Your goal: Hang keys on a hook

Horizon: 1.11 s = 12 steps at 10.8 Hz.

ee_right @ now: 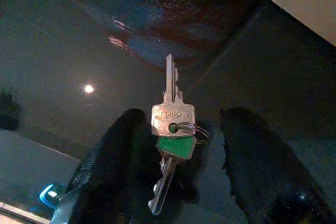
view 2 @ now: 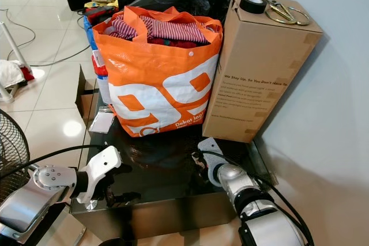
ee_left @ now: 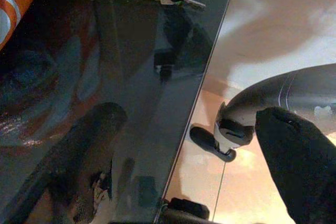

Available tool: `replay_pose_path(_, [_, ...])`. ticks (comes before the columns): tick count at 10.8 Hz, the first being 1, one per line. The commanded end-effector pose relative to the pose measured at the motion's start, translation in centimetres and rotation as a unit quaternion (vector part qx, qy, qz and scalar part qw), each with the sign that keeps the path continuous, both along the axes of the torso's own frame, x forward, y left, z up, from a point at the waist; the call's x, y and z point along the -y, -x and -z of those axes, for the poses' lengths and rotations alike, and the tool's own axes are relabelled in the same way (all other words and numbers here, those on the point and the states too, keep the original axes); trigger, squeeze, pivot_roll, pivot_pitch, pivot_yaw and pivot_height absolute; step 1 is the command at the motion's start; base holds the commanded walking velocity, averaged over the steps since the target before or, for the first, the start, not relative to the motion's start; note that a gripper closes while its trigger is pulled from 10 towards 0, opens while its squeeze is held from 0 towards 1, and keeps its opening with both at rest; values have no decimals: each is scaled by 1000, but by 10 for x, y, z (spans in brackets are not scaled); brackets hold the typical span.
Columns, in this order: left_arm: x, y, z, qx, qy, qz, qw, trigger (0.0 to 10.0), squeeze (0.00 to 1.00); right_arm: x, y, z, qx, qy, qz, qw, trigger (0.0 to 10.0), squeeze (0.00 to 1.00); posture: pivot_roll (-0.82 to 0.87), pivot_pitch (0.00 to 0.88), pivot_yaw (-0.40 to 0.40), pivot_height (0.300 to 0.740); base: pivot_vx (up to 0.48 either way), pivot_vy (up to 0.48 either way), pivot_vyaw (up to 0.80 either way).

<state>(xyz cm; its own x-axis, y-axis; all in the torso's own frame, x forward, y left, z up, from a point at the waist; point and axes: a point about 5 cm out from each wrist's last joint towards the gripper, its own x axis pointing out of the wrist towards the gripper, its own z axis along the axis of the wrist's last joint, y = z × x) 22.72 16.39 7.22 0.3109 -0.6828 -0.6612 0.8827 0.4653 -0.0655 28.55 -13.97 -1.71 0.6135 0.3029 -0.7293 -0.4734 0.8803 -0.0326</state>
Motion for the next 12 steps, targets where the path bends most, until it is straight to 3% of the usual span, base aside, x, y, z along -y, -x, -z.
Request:
replay_pose_path(1, [0,1,-5,3,1,7,1000,10000,0,3,0,0,2,3,10,1000,3176,0,-6,0,-87,740,0,0,0])
replay_pose_path(3, [-6,8,-8,-7,-7,12,1000,10000,0,0,4,4,1,-7,15,1000,4549,0,19,0,-67,740,0,0,0])
replay_pose_path(7, [-15,17,-14,-24,-21,25,999,10000,0,0,15,14,-10,-2,21,1000,4902,0,38,0,-23,740,0,0,0])
replay_pose_path(11, [-12,14,-14,-27,-21,29,999,10000,0,6,12,11,-2,-7,31,1000,2588,0,19,0,-22,740,0,0,0])
replay_pose_path(12, [-10,11,-13,-23,-17,27,999,10000,0,6,7,6,9,-18,34,999,1412,0,13,0,-30,740,0,0,0])
